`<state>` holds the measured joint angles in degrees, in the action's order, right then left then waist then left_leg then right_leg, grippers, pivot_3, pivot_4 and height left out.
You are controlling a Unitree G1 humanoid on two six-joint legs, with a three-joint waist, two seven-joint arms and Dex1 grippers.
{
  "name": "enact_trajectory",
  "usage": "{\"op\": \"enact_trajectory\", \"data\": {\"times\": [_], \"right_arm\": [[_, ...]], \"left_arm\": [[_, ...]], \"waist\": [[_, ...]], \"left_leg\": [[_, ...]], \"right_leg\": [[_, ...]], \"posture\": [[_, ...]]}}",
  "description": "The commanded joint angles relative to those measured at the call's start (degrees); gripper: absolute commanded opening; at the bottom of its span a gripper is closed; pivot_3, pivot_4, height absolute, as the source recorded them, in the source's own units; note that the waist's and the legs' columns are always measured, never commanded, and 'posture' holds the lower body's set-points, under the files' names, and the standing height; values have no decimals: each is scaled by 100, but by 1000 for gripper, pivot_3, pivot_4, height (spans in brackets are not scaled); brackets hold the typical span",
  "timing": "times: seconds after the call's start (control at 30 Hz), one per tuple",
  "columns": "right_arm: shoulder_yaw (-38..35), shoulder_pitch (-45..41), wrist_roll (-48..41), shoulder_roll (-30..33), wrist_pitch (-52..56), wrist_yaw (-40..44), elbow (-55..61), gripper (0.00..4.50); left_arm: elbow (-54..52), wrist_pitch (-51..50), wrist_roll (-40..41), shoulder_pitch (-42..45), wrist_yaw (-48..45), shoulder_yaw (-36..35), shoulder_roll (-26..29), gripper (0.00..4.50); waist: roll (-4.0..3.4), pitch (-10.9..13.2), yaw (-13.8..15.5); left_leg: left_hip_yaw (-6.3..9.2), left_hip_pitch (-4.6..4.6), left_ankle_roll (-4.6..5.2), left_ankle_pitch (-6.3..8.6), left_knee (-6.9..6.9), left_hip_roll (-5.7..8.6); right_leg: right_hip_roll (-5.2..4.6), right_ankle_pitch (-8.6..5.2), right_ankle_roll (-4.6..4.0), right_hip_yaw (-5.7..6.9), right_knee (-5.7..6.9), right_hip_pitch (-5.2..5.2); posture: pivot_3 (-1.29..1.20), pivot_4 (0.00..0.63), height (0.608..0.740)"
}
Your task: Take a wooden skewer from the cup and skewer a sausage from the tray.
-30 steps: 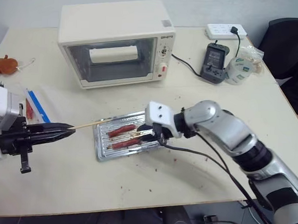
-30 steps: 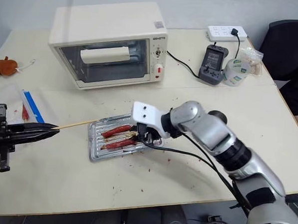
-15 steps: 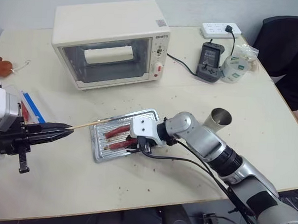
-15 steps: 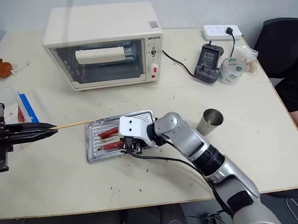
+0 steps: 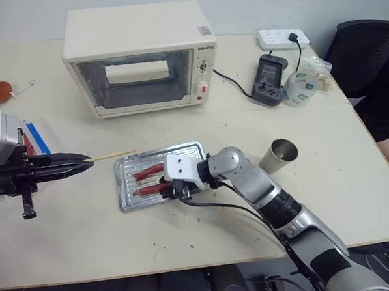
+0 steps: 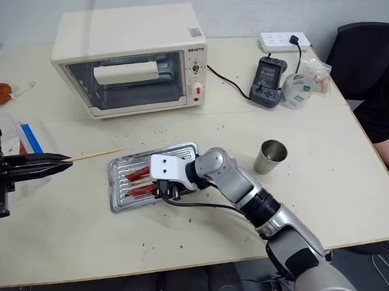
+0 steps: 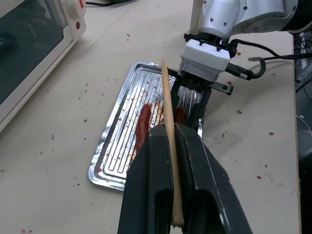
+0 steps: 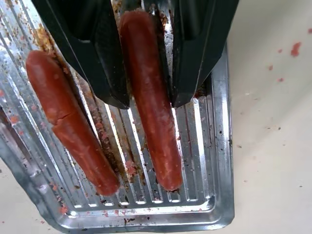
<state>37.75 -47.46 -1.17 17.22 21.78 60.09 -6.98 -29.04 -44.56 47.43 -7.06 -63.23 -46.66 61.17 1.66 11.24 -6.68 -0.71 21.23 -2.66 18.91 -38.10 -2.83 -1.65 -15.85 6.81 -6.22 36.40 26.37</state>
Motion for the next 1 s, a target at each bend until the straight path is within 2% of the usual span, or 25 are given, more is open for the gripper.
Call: {"op": "enact_trajectory", "data": {"times": [0.03, 0.1, 0.27, 0.5, 0.83, 1.0], "right_arm": [[-28, 28, 101, -54, 45, 105, -23, 1405], [-48, 44, 105, -63, 60, 133, -10, 1405], [-95, 56, 81, -55, 135, 201, 55, 277], [-614, -211, -334, 229, 881, 582, 724, 229], [-1958, -706, -1580, 2857, 2248, 2166, 2666, 229], [-2300, -971, -1923, 3279, 2834, 2048, 2903, 229]], "left_arm": [[-44, 114, 28, 77, 42, -54, -6, 0], [-11, 139, 14, 113, 49, -16, 4, 0], [104, 216, -24, 215, 39, 113, 35, 0], [320, 414, -54, 529, -105, 638, 91, 0], [855, 698, -69, 1746, -745, 2102, 258, 0], [1195, 864, -205, 2520, -914, 2859, 99, 0]], "waist": [[1, 0, 0], [1, 0, 0], [2, -1, 1], [3, -1, 19], [2, 0, 98], [2, 0, 46]], "left_leg": [[1, -1, 0, 0, -1, 0], [2, -1, -1, -1, -1, 0], [3, -3, -3, -1, -2, 0], [7, 1, -7, -4, -5, 2], [16, 8, -6, -3, -6, 7], [17, -3, -5, -3, -6, 7]], "right_leg": [[0, -1, -1, 0, 3, 0], [0, -1, -2, 0, 4, 0], [0, -1, -2, 0, 8, 0], [0, -1, -2, 1, 10, 1], [1, -1, -2, 4, 3, -1], [14, -1, -2, -8, 8, 1]], "posture": [[0, 150, 740], [0, 150, 740], [0, 150, 740], [0, 150, 740], [0, 150, 740], [0, 150, 740]]}}
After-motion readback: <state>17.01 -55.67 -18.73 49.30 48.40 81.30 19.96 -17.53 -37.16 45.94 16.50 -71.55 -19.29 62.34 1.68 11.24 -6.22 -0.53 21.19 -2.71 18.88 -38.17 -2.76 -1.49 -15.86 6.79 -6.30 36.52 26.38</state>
